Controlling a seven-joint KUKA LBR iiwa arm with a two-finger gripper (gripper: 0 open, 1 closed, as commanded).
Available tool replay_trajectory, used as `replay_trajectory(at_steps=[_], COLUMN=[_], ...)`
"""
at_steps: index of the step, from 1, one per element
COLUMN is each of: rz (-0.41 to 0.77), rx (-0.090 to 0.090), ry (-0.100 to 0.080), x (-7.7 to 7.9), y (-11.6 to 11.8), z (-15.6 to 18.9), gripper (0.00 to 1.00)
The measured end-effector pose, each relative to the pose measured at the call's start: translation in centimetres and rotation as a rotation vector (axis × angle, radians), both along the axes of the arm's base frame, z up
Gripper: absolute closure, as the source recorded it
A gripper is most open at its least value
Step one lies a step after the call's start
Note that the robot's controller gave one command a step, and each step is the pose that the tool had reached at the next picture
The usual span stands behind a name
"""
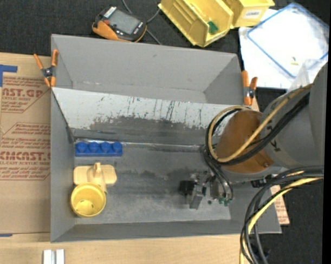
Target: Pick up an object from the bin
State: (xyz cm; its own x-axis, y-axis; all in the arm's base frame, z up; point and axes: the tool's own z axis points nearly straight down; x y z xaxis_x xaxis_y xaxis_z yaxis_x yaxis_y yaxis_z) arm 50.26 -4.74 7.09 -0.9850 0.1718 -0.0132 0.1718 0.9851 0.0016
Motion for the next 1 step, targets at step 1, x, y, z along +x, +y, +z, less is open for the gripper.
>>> replay_trajectory(at_steps=[1], rz=[0.001], rx=[0.002], ry=[0.012], x=[-0.36], y=[0.09], z=[2.14], gripper=[1.0])
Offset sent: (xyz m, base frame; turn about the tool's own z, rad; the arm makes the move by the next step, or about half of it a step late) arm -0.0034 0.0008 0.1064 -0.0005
